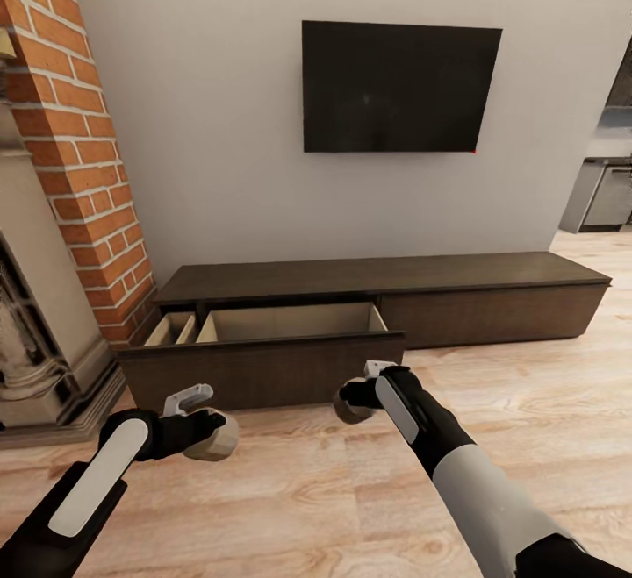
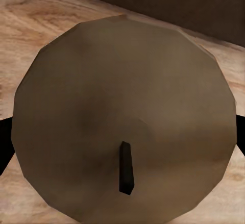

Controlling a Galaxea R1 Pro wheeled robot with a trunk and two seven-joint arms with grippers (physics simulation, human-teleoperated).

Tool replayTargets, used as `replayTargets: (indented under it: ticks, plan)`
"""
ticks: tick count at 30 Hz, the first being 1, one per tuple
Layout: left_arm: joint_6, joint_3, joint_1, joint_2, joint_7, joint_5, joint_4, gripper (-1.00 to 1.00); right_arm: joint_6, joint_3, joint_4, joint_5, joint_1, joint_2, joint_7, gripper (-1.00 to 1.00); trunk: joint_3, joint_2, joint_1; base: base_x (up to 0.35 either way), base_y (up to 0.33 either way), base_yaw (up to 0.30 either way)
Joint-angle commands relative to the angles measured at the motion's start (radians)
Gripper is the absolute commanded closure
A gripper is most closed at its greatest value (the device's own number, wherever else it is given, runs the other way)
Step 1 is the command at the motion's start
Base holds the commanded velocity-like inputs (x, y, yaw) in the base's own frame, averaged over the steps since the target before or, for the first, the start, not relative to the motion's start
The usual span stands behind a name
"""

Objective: Place each of the two pumpkins and all three candles from the living room inside a cabinet in the living room (use any cabinet), then make sure every cabinet is closed, and position the cauldron so it is next to a table in the living room.

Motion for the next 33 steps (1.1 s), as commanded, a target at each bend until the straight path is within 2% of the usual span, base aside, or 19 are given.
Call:
replayTargets:
  ticks: [1, 4, 5, 6, 11, 17, 22, 26, 33]
  plan:
    - [0.001, -0.008, -0.001, -0.007, 0.011, -0.017, -0.001, 1.0, 0.02, 0.002, 0.001, -0.011, -0.001, 0.0, -0.024, 1.0, 0.003, 0.0, -0.001, 0.0, 0.0, 0.0]
    - [0.002, -0.016, -0.001, -0.037, 0.01, -0.1, -0.002, 1.0, 0.064, 0.001, 0.004, -0.014, 0.0, -0.001, -0.098, 1.0, 0.014, 0.001, -0.002, 0.0, 0.0, 0.0]
    - [0.003, -0.018, -0.001, -0.055, 0.014, -0.144, -0.001, 1.0, 0.075, 0.001, 0.005, -0.016, 0.0, -0.001, -0.125, 1.0, 0.018, 0.001, -0.002, 0.0, 0.0, 0.0]
    - [0.003, -0.018, -0.001, -0.066, 0.019, -0.169, 0.0, 1.0, 0.079, 0.001, 0.005, -0.017, -0.001, -0.001, -0.136, 1.0, 0.022, 0.001, -0.003, 0.0, 0.0, 0.0]
    - [0.003, -0.021, -0.001, -0.119, 0.07, -0.25, 0.001, 1.0, 0.102, 0.003, 0.004, -0.016, -0.001, -0.001, -0.153, 1.0, 0.042, 0.002, -0.005, 0.0, 0.0, 0.0]
    - [0.005, -0.028, -0.002, -0.135, 0.096, -0.272, 0.004, 1.0, 0.116, 0.004, 0.002, -0.013, 0.0, 0.0, -0.162, 1.0, 0.065, 0.004, -0.008, 0.0, 0.0, 0.0]
    - [0.009, -0.037, -0.009, -0.143, 0.098, -0.277, 0.068, 1.0, 0.115, 0.005, 0.004, -0.01, 0.0, 0.0, -0.166, 1.0, 0.084, 0.005, -0.01, 0.0, 0.0, 0.0]
    - [0.012, -0.039, -0.01, -0.152, 0.091, -0.278, 0.114, 1.0, 0.115, 0.005, -0.006, -0.008, -0.001, -0.001, -0.164, 1.0, 0.1, 0.006, -0.012, 0.0, 0.0, 0.0]
    - [0.032, -0.036, -0.01, -0.151, 0.075, -0.265, 0.126, 1.0, 0.113, 0.0, -0.018, -0.016, 0.0, -0.007, -0.158, 1.0, 0.127, 0.007, -0.015, 0.0, 0.0, 0.0]
